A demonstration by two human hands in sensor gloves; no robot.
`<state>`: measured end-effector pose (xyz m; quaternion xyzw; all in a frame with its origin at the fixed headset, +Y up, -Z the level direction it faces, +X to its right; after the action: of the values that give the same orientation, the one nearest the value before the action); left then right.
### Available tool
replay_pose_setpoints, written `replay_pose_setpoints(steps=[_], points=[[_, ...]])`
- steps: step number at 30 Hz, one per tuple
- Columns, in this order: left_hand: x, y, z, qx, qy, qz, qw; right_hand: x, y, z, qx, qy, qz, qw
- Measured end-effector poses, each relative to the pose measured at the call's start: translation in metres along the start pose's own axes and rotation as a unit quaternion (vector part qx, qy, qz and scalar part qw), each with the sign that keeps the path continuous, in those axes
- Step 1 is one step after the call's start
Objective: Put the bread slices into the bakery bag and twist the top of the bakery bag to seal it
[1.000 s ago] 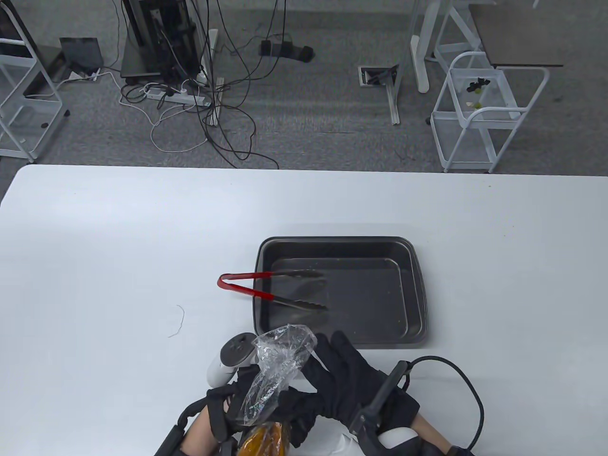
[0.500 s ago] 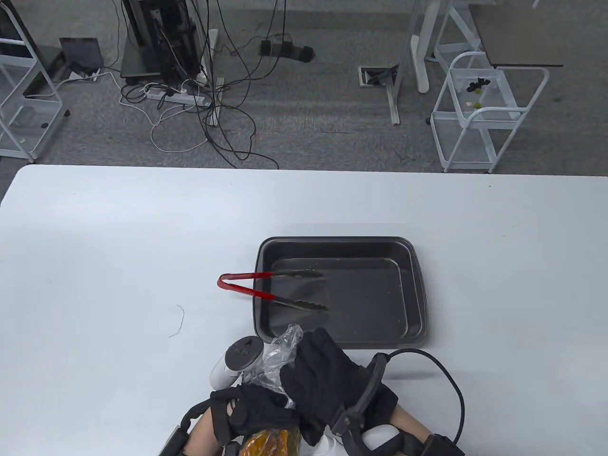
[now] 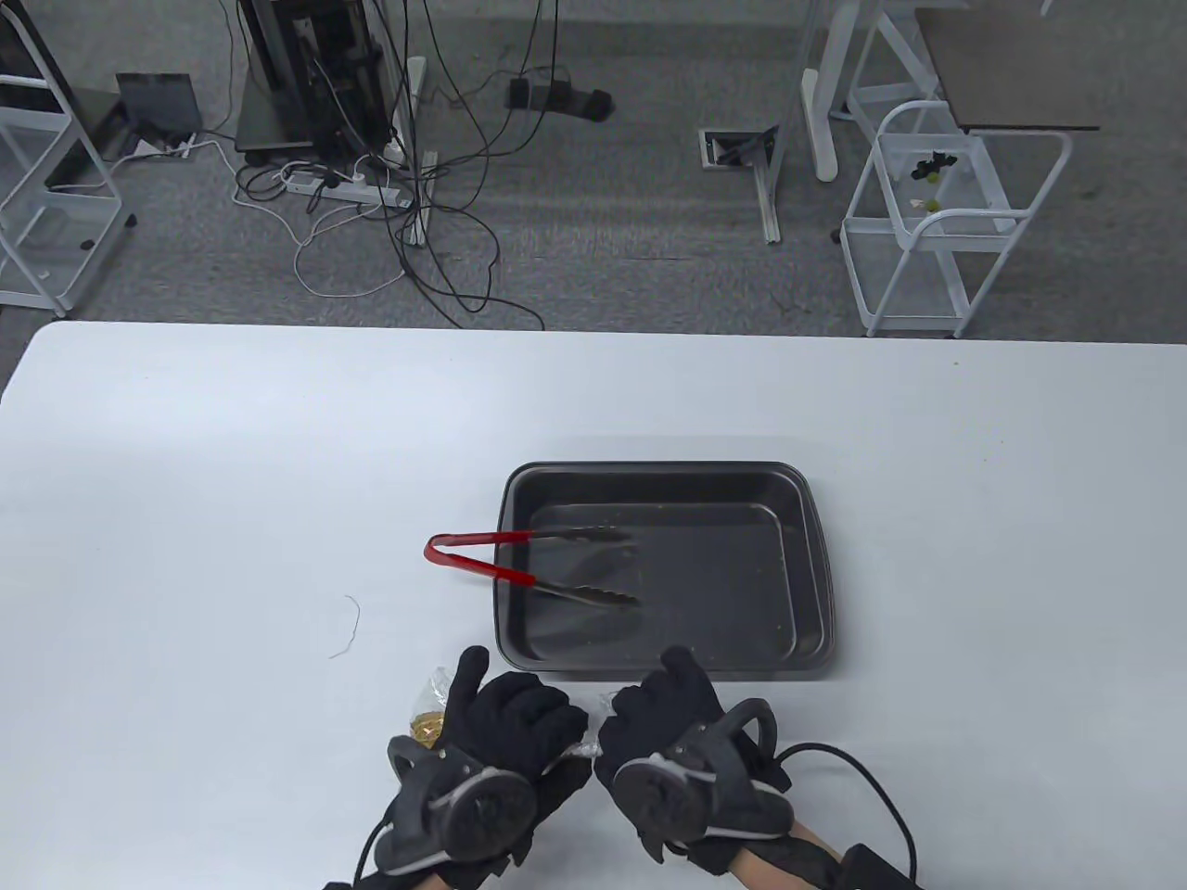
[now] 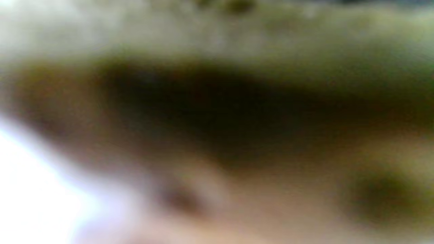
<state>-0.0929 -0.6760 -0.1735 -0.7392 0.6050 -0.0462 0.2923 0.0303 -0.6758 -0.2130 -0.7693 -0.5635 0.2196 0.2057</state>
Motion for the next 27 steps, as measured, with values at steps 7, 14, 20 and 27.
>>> replay_pose_setpoints(steps=[7,14,20,27], points=[[-0.017,-0.045,-0.016,0.088,-0.134,0.145,0.976,-0.095,0.036,-0.004,-0.020,-0.241,0.651,0.720],[-0.014,-0.074,-0.028,0.189,-0.153,0.178,0.953,-0.126,-0.004,-0.020,0.123,-0.320,0.765,0.545],[-0.003,0.002,-0.002,0.007,-0.048,0.039,0.998,-0.101,0.044,-0.019,0.056,-0.213,0.670,0.709],[0.055,0.096,0.000,-0.124,0.140,-0.564,0.804,-0.023,0.039,-0.038,0.106,0.054,0.138,0.983]])
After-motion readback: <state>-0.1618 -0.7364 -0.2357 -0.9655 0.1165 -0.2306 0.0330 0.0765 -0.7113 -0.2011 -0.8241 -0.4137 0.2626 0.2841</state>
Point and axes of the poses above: the tracker on the back of each hand, its own y axis roughly to the little-finger side, its own z axis roughly from the wrist to the fingertips, x = y × z, the point moved 5 cm from there along z, roughly from the wrist to the fingertips, and after that the axes turned 6 degrees about -z, right-handed, at the moved point
